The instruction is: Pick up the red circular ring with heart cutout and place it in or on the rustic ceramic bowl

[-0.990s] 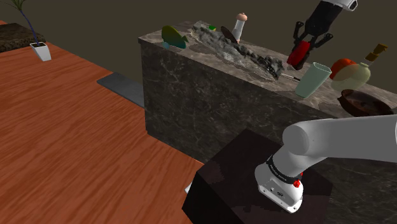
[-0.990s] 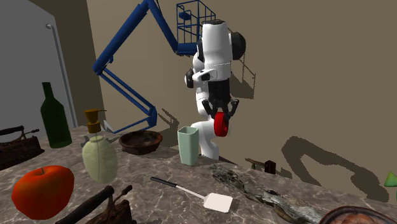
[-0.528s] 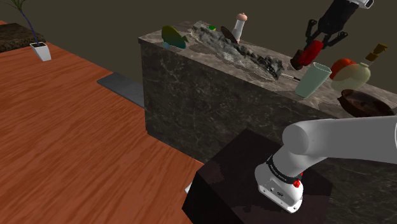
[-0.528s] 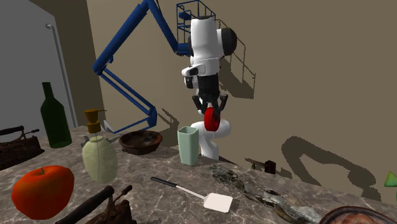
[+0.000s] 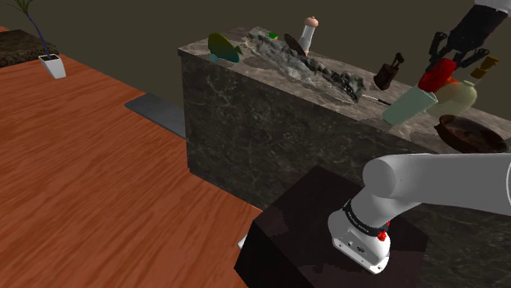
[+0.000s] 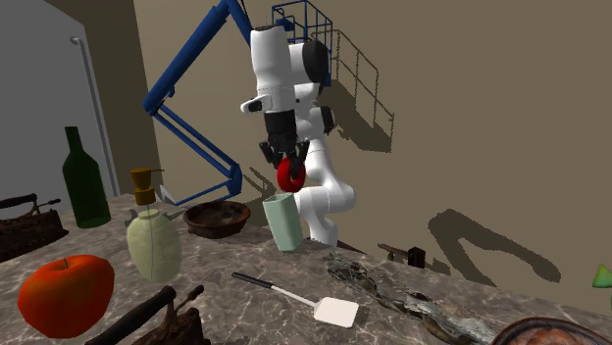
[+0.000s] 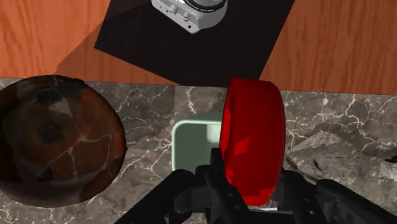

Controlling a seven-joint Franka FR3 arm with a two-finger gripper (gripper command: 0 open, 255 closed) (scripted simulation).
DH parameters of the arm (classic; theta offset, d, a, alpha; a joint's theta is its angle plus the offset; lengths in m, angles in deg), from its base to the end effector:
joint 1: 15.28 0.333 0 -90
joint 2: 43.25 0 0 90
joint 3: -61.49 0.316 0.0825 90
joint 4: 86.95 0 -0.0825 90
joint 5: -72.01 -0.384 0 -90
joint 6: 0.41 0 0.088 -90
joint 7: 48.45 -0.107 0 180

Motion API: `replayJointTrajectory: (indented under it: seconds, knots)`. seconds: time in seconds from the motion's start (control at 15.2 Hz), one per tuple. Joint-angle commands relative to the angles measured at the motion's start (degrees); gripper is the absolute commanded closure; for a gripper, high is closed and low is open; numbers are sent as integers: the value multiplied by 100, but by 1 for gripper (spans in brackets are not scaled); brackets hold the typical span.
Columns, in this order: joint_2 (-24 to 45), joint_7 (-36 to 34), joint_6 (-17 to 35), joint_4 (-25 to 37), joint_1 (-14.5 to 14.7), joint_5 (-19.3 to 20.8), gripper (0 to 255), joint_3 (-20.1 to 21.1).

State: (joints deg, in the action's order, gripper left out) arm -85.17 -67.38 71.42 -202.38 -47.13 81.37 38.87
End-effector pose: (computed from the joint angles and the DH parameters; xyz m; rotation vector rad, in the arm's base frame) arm 0.1074 -0.2958 0.6747 -2.4744 1.7354 0.0677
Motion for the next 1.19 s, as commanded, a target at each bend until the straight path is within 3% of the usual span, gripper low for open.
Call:
replayJointTrajectory:
  seconds: [0.0,0.53,1.06,1.12]
  knots:
    - [19,309,-98,138,-39,198,255,-256]
    - [221,1498,-331,812,-72,869,255,-1274]
    - [773,2775,-429,1840,201,1330,255,-2542]
    - [722,2751,-361,1726,180,1352,255,-2533]
